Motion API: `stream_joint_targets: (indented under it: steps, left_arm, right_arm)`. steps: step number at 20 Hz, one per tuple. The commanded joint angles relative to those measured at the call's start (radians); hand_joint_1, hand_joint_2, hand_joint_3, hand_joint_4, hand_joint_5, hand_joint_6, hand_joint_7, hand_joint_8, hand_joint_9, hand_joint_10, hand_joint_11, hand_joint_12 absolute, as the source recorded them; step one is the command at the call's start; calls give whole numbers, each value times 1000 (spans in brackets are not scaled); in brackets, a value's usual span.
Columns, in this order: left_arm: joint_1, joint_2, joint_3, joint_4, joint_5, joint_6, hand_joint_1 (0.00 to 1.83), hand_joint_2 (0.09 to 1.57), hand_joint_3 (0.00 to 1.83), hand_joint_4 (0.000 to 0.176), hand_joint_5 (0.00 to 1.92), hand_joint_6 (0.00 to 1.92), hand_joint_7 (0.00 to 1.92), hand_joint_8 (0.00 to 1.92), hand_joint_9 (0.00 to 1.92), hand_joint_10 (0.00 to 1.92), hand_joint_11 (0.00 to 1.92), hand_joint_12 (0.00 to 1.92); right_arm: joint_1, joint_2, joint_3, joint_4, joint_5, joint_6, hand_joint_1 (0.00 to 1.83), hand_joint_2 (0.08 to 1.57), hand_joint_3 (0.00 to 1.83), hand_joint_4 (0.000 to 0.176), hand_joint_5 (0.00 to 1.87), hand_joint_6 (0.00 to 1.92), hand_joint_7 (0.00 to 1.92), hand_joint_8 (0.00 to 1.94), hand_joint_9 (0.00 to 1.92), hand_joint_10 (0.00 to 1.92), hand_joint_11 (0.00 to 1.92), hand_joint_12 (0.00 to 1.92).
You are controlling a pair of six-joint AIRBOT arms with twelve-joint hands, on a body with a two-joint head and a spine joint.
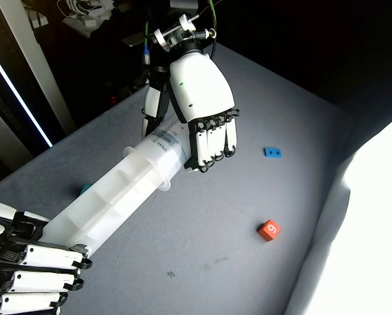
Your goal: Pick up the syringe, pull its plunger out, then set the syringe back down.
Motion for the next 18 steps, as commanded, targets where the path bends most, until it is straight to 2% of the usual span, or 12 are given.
stream_joint_targets:
  steps: [1,6,10,11,12,13,14,16,18]
  left_arm:
    - [-19,14,11,77,-66,3,1148,1280,0,0,627,1380,760,1518,608,1310,391,1583]
    - [-19,14,14,77,-68,3,1157,1290,0,0,633,1325,725,1619,573,1421,375,1659]
    - [-20,14,13,77,-68,3,1166,1278,0,0,647,1305,751,1580,590,1412,368,1669]
    - [-20,14,13,77,-68,3,1168,1278,0,0,651,1295,746,1591,589,1411,367,1668]
    - [-21,14,14,77,-68,3,1163,1288,3,0,635,1313,727,1625,572,1417,352,1673]
    - [-21,15,14,77,-68,3,1167,1288,0,0,640,1299,724,1635,566,1427,343,1680]
    - [-20,15,14,77,-69,3,1159,1289,0,0,635,1323,727,1614,575,1382,367,1631]
    - [-21,15,15,77,-70,3,1161,1288,0,0,638,1315,729,1617,579,1392,371,1645]
    - [-21,15,16,77,-70,3,1170,1284,0,0,646,1293,734,1626,579,1443,365,1659]
  right_arm:
    - [4,12,-3,-28,109,11,1357,1173,1,0,849,1065,831,1250,795,1393,595,1340]
    - [2,11,-3,-28,108,12,1359,1165,1,0,851,1074,849,1215,816,1363,623,1310]
    - [2,11,-3,-28,107,12,1356,1174,0,0,854,1058,829,1252,791,1398,581,1351]
    - [1,11,-3,-28,107,12,1346,1201,0,0,781,1159,802,1289,732,1473,464,1376]
    - [1,11,-4,-28,107,12,1134,1127,0,0,405,536,490,566,423,802,147,1286]
    - [1,11,-4,-28,106,12,1065,1069,0,0,308,188,405,188,360,399,29,1167]
    - [1,11,-4,-28,106,12,999,1001,0,0,179,43,251,41,252,142,5,870]
    - [1,11,-5,-28,106,15,929,963,0,0,105,7,167,6,169,27,0,528]
    - [1,11,-5,-28,105,15,855,937,0,0,83,1,162,2,161,10,0,463]
